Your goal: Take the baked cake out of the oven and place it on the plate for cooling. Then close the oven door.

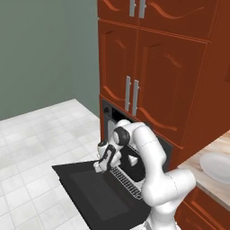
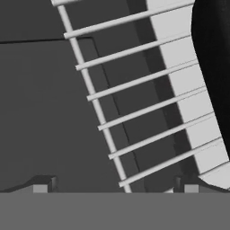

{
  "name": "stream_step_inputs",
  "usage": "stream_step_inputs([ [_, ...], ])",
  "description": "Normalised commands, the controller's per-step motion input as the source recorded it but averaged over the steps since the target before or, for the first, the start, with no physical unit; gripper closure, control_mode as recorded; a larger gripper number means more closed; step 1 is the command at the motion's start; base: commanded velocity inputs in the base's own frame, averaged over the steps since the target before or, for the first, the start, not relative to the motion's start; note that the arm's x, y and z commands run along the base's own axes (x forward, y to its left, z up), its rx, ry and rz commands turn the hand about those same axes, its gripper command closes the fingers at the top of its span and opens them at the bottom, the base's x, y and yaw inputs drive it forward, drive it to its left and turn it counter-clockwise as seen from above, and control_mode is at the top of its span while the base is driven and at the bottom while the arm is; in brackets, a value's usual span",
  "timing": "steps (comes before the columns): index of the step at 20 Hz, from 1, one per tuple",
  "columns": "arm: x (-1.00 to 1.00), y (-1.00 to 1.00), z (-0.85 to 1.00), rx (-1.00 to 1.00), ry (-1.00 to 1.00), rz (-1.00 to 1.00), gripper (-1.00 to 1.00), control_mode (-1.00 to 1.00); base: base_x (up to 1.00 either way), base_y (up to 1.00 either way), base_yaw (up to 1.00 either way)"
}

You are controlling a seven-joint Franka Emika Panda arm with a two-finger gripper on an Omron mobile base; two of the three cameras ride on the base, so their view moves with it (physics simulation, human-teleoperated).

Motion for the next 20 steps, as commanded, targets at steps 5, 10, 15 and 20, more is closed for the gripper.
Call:
stream_step_inputs([
  [5,-0.44,0.62,-0.58,0.09,0.00,0.01,-1.00,-1.00,0.00,0.00,0.00],
  [10,-0.41,0.62,-0.56,0.10,0.00,0.02,-1.00,-1.00,0.00,0.00,0.00],
  [15,-0.39,0.64,-0.54,0.09,0.01,0.02,-1.00,-1.00,0.00,0.00,0.00],
  [20,-0.38,0.63,-0.52,0.10,0.01,0.02,-1.00,-1.00,0.00,0.00,0.00],
])
